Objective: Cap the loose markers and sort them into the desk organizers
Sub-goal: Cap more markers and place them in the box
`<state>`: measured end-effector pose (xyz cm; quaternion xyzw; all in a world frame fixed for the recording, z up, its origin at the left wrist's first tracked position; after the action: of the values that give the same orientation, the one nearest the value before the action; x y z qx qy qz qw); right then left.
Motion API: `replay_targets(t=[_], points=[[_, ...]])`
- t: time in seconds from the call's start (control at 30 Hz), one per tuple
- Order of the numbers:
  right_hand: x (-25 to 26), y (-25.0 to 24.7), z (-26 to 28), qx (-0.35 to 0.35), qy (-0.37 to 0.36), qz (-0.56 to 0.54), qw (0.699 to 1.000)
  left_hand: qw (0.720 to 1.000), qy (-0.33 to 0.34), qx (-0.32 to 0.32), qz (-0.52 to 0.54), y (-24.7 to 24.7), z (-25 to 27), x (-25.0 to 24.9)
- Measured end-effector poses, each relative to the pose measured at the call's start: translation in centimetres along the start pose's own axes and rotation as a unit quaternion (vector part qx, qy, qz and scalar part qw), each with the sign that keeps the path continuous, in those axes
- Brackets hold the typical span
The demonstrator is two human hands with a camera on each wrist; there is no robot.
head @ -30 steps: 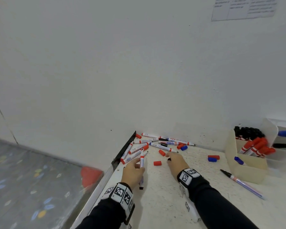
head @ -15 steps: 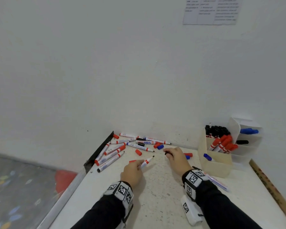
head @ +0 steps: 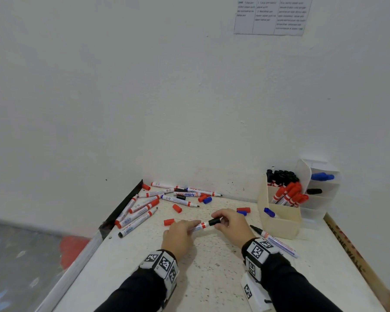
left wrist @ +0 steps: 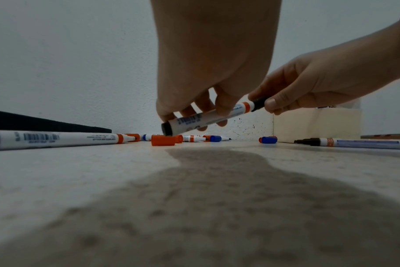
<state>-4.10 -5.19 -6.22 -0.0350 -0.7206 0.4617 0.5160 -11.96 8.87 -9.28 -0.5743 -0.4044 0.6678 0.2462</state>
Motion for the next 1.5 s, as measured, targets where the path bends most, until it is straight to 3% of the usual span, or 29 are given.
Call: replay_targets(t=[0.1, 0.23, 0.4, 0.5, 0.6, 0.67, 0.9, 0.97, 1.07, 1.13, 1.23, 1.37, 1.5], points=[[0.0, 0.4, 0.1, 0.004, 0.001, -0.034, 0.999, 0.999, 0.008, 0.024, 0.023, 0.2, 0.1, -0.2], [0.1, 0.6, 0.2, 0.012, 0.035, -0.085, 0.996, 0.983, 0.034, 0.02, 0.181, 0.2, 0.5, -0.9], [0.7, 0.8, 0.0, -0.007, 0.065, -0.104, 0.992, 0.982, 0.088, 0.028, 0.165, 0.3, 0.5, -1.3], [1.5, 0.9, 0.1, 0.006, 0.049, -0.105, 0.993, 0.963, 0.077, 0.084, 0.243, 0.3, 0.7, -1.4], [1.3, 1.1, 0.6, 0.029, 0.027, -0.11, 0.993, 0.919, 0.034, 0.166, 0.357, 0.4, 1.1, -1.3], [0.9, 1.0, 0.9, 0.052, 0.022, -0.097, 0.994, 0.913, 0.025, 0.187, 0.362, 0.5, 1.1, -1.3], [0.7, -1.9, 1.3, 0.071, -0.003, -0.044, 0.996, 0.928, 0.04, 0.166, 0.331, 0.9, 0.9, -3.3], [0.4, -4.4, 1.7, 0.023, -0.002, -0.062, 0.998, 0.941, 0.041, 0.143, 0.306, 0.8, 0.5, -4.1], [-0.2, -9.7, 2.4, -0.113, -0.012, -0.098, 0.989, 0.965, 0.037, 0.116, 0.234, 1.5, -0.4, -5.8], [-0.6, -13.3, 2.7, -0.19, -0.01, -0.137, 0.972, 0.972, 0.048, 0.151, 0.173, 2.9, -0.9, -7.5], [-1.9, -17.8, 3.1, -0.283, 0.013, -0.085, 0.955, 0.972, 0.068, 0.215, 0.069, 5.7, -1.7, -9.9], [-3.2, -20.9, 3.6, -0.33, 0.025, 0.007, 0.944, 0.96, 0.139, 0.228, -0.08, 7.9, -2.4, -13.1], [-4.3, -21.4, 3.6, -0.332, 0.021, 0.008, 0.943, 0.93, 0.205, 0.241, -0.188, 9.1, -3.3, -14.8]])
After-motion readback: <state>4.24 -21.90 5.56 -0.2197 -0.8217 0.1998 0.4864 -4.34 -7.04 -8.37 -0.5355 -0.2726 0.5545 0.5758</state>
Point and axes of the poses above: each hand's wrist, its own z-axis away from the middle knuckle, its own y-axis out of the palm, x = y × z, the point moved 3 cm from there along -z, towards the middle knuckle, and after that the axes turned 7 degrees about x, right-handed, at the moved point
